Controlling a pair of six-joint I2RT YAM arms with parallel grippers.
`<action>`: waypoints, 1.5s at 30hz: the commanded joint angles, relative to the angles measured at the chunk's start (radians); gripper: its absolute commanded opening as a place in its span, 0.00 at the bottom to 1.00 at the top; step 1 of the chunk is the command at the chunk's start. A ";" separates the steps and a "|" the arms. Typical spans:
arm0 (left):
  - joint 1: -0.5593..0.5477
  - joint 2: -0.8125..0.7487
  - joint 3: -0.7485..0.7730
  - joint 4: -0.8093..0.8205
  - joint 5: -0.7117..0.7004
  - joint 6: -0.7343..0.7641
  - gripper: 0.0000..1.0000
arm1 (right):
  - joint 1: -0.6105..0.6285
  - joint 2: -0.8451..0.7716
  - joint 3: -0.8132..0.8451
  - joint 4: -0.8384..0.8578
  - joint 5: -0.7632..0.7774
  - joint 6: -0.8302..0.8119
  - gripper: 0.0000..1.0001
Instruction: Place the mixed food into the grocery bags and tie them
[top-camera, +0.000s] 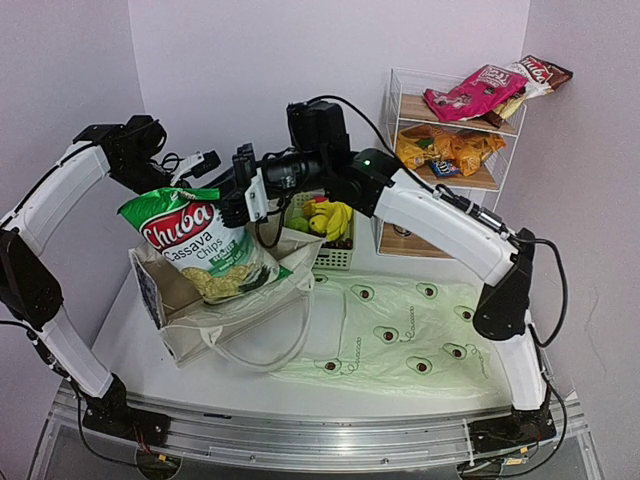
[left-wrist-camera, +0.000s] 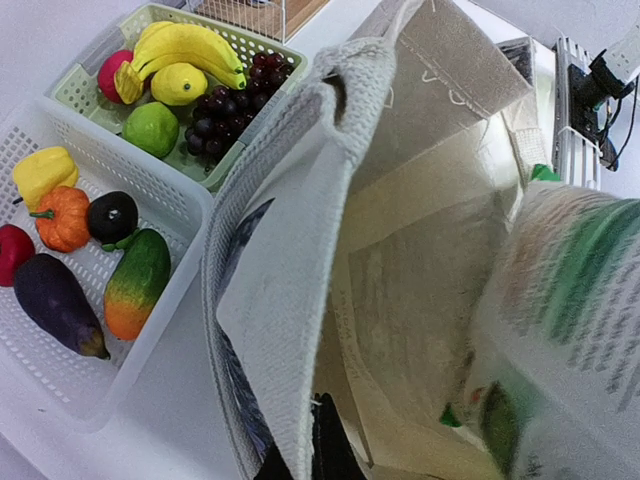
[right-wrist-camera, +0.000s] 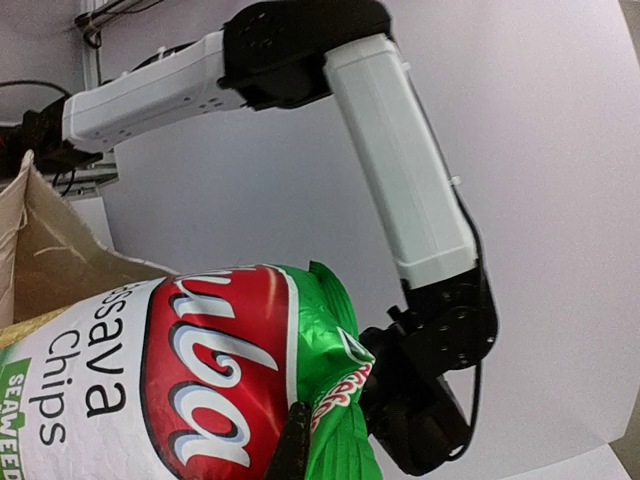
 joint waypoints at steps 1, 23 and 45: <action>0.002 0.007 0.052 -0.021 0.053 0.029 0.00 | -0.006 0.065 0.155 -0.033 0.008 -0.129 0.00; 0.009 0.029 0.083 -0.060 0.141 0.035 0.00 | -0.022 0.043 -0.135 -0.036 0.150 -0.237 0.01; 0.063 0.026 -0.026 0.041 0.104 0.011 0.00 | 0.030 -0.474 -0.672 -0.083 0.352 0.801 0.79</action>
